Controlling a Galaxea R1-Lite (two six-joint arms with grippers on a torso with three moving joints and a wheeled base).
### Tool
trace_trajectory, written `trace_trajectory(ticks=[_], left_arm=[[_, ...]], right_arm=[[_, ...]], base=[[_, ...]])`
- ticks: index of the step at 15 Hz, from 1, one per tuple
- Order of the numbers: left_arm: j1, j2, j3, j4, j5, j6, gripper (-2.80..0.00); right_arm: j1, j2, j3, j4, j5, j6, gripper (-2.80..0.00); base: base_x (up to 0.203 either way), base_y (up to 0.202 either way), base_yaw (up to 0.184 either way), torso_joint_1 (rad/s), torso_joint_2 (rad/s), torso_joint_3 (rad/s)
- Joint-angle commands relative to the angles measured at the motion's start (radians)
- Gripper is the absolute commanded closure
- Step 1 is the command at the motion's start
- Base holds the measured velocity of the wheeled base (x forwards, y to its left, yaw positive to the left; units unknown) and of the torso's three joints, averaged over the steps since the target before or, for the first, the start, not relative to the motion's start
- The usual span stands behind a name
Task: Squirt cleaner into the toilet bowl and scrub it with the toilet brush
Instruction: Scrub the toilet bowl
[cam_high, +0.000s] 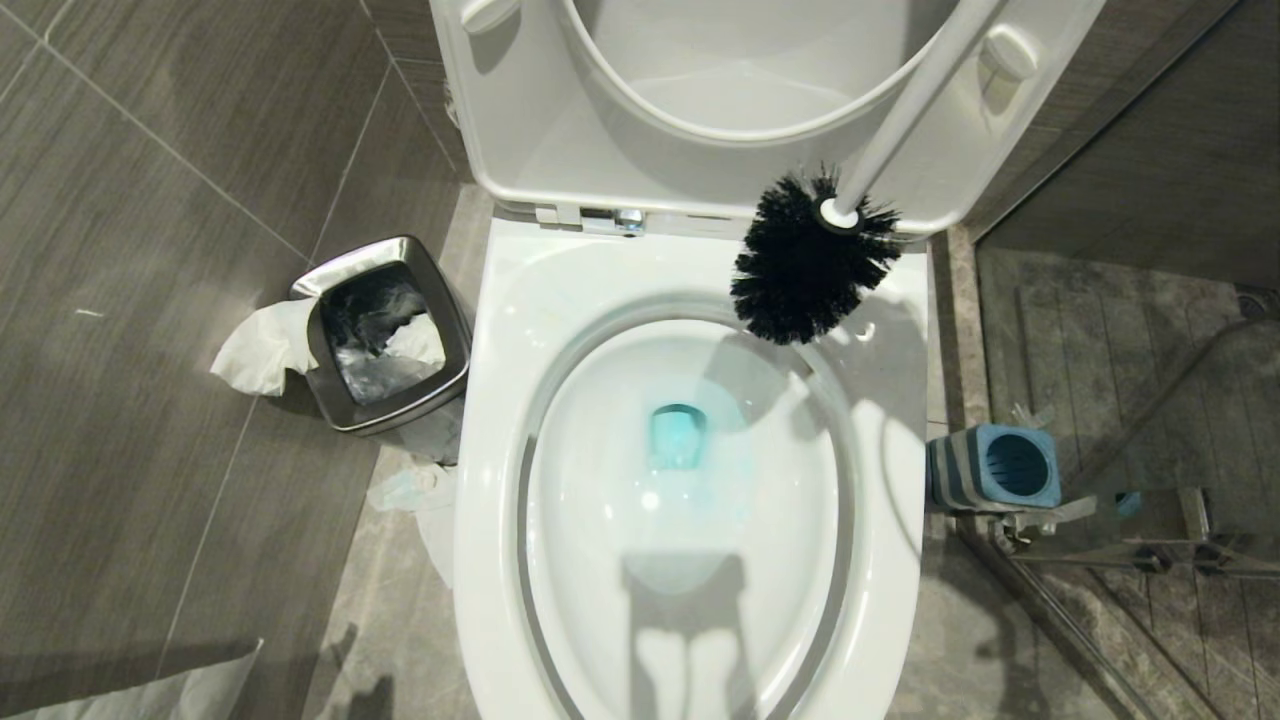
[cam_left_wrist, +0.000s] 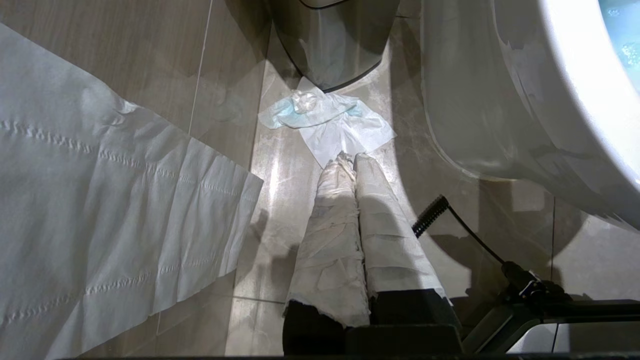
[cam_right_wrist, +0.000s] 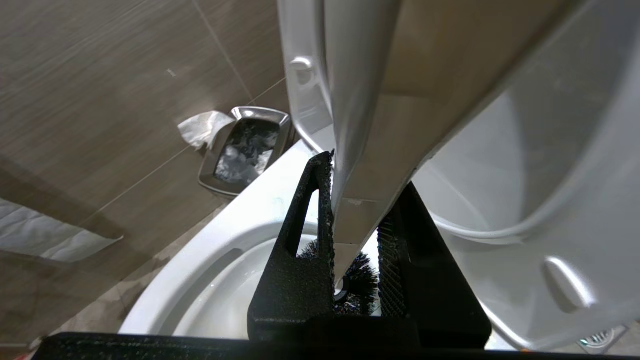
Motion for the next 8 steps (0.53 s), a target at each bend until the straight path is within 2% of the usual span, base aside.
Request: trace_trajectory(ticks=[1, 6, 8], left_arm=[[0.001, 0.001, 0.000, 0.000, 0.000, 0.002, 0.00], [0.001, 0.001, 0.001, 0.000, -0.001, 0.002, 0.00], [0.001, 0.001, 0.002, 0.000, 0.000, 0.002, 0.00]], right_arm=[[0.047, 0.045, -0.007, 0.002, -0.024, -0.002, 0.00], [0.110, 0.064, -0.010, 0.002, -0.064, -0.018, 0.00], [0.112, 0.070, -0.008, 0.002, -0.073, -0.018, 0.00]], base=[[0.000, 0.000, 0.000, 0.000, 0.00, 0.000], [0.000, 0.000, 0.000, 0.000, 0.00, 0.000], [0.000, 0.000, 0.000, 0.000, 0.00, 0.000]])
